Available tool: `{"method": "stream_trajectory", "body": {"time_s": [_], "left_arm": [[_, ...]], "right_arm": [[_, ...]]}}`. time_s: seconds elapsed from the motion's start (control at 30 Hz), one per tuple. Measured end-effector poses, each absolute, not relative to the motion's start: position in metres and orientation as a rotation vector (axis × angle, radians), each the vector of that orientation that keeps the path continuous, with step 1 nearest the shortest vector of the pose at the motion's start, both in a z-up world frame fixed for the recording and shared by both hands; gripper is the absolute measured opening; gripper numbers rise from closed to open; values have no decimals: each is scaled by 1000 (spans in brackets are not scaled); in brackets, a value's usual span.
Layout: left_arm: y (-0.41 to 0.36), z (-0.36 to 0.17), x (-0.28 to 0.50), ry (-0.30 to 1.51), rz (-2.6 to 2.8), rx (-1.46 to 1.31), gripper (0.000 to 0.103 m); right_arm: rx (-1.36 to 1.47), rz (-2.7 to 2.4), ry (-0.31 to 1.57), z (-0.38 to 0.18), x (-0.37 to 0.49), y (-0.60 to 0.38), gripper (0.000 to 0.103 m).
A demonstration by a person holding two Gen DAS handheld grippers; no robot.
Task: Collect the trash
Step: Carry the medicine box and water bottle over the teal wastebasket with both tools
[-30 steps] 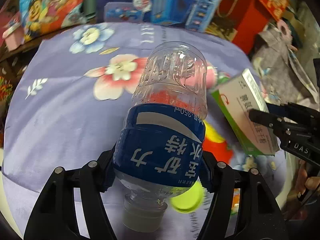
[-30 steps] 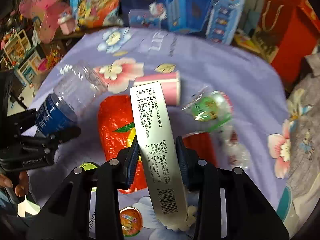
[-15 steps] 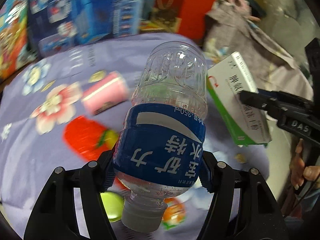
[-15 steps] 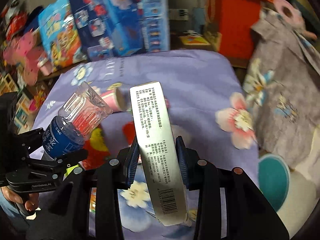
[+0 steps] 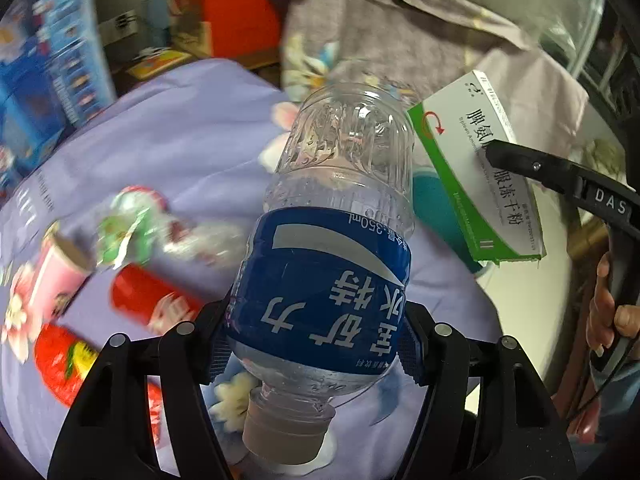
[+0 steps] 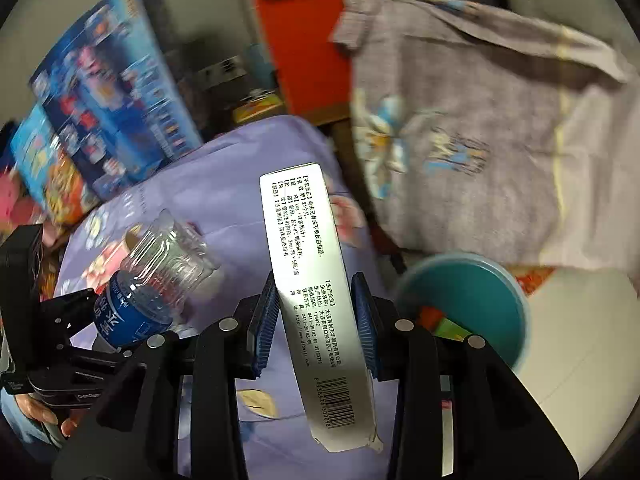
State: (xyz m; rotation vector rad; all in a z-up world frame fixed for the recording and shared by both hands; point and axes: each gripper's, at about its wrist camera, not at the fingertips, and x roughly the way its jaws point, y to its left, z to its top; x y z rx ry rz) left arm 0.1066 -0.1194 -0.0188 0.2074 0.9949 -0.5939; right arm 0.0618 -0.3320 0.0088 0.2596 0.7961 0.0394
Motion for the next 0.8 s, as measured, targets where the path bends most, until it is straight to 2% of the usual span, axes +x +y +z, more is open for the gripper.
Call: {"method": "stream_trajectory", "body": {"time_s": [0.37,0.8], "left_arm": [[-227,-36,105,1038,-703,364,67],[-320,-76,101,1133,-780,474,68]], "right_arm": [[421,-106,751,-15,27,-441,35],[530,-157,811,-63,13,-498,35]]}}
